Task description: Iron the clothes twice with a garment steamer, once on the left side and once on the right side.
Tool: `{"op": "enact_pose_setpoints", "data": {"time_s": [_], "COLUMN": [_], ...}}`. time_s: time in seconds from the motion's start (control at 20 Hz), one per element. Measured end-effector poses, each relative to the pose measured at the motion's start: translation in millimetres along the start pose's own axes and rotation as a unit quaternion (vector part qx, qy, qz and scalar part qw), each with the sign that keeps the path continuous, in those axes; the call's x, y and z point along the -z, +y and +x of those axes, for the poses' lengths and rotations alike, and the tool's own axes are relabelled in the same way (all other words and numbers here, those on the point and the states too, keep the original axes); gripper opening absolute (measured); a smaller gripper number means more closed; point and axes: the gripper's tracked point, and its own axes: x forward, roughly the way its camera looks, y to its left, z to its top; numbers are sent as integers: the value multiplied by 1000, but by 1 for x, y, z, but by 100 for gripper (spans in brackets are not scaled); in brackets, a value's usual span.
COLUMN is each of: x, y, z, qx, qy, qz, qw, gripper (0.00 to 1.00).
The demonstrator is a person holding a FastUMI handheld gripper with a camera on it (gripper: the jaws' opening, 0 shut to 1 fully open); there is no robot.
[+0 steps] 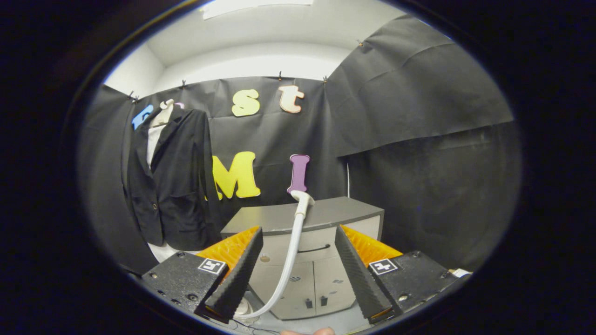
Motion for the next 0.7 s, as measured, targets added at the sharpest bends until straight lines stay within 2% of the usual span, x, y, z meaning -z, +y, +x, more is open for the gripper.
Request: {"op": "enact_pose_setpoints", "data": {"time_s": [0.25,0.7], "x": [-11,-52], "y": [3,1], "z": [37,173], "qx": [-7,-51], "qy": [22,47], "qz": [13,45], "qw": [1000,997], "gripper": [97,97]}}
